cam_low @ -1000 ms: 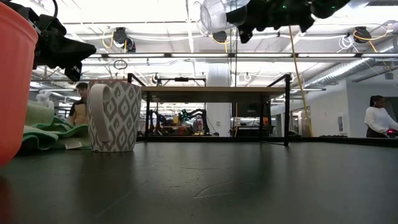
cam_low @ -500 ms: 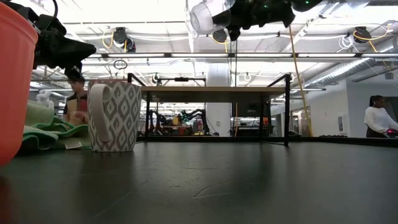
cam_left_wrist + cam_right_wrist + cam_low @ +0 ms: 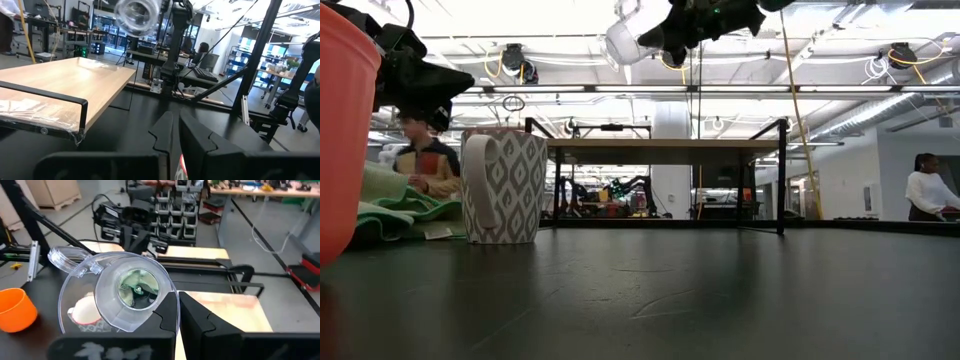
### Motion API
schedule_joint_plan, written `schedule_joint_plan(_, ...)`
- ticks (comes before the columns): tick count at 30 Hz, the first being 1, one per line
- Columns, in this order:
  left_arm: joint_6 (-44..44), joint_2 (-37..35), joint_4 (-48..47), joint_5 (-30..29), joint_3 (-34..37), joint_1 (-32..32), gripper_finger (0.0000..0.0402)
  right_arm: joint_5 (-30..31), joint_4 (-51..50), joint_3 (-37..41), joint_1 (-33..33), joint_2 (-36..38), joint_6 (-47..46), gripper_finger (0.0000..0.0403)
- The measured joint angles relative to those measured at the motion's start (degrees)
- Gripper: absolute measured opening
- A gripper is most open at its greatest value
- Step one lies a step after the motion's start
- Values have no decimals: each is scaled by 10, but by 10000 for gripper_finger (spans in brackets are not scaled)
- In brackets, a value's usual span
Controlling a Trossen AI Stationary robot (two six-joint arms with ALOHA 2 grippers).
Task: Stack small to large cups/mugs on shelf
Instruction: Put the transparent mug on the shelf
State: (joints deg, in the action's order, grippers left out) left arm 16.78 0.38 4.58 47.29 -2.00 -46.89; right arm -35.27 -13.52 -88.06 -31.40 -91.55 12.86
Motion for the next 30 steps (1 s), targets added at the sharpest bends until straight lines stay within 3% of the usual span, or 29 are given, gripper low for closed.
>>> schedule_joint_plan(18, -6, 0, -1, -2, 0, 0, 31, 26, -199, -297, -17, -165, 33, 0)
schedule_joint_plan(26, -6, 0, -1, -3, 0, 0, 31, 27, -232, -356, -25, -222, 43, 0)
schedule_joint_plan(30, -6, 0, -1, -3, 0, 0, 31, 57, -261, -362, -28, -231, 71, 0)
